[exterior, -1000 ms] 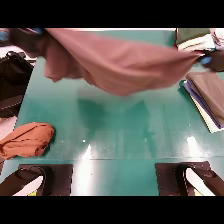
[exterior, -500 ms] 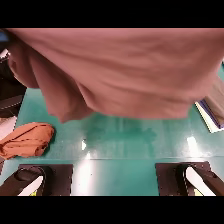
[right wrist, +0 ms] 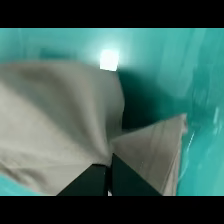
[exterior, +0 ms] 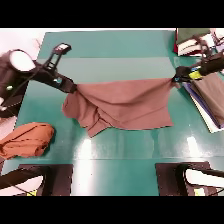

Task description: Fold the shirts.

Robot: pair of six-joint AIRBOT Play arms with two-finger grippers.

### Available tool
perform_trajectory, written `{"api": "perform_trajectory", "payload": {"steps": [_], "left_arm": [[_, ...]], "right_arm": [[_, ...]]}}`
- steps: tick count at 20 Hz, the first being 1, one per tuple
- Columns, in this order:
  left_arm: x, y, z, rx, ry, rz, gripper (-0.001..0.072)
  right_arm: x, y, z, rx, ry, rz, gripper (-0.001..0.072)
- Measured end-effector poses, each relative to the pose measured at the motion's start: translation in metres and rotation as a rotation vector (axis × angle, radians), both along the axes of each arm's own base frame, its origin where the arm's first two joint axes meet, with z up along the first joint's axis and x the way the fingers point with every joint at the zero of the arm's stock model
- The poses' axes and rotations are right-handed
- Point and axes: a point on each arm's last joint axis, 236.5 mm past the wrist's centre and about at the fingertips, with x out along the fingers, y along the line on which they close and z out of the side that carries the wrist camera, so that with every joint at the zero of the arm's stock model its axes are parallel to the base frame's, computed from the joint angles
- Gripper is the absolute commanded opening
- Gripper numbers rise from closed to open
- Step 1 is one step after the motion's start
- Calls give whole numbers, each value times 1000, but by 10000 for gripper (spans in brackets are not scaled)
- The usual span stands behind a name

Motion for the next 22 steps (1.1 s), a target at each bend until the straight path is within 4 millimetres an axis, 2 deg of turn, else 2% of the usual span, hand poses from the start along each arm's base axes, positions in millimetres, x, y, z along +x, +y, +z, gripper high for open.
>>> {"api": "perform_trajectory", "payload": {"steps": [2, 3, 4, 5, 6, 8, 10, 13, 18, 22], "left_arm": [[37, 10, -10, 25, -49, 71, 47], [53, 18, -8, 32, -77, 106, 331], [70, 27, 1, 28, -118, 149, 572], [82, 36, 9, 18, -141, 192, 577], [92, 47, 17, 9, -157, 235, 576], [101, 70, 31, -9, -160, 313, 576], [93, 88, 27, -31, -86, 364, 576], [63, 97, -6, -84, 98, 407, 576], [-8, 85, -73, -210, 299, 526, 577], [-60, 77, -124, -299, 393, 661, 576]], "right_arm": [[16, 1, -13, -4, 13, -1, 21], [23, 2, -13, -6, 7, -3, 24], [31, 2, -10, -8, -7, -4, 114], [37, 2, -5, -9, -24, -5, 294], [43, 2, 1, -11, -43, -6, 327], [48, 0, 11, -13, -60, -6, 327], [44, -5, 16, -15, -55, -10, 326], [24, -11, 15, -14, -20, -16, 326], [-19, -9, 3, -16, 4, -16, 326], [-33, 2, 1, 26, -28, -15, 326]]}}
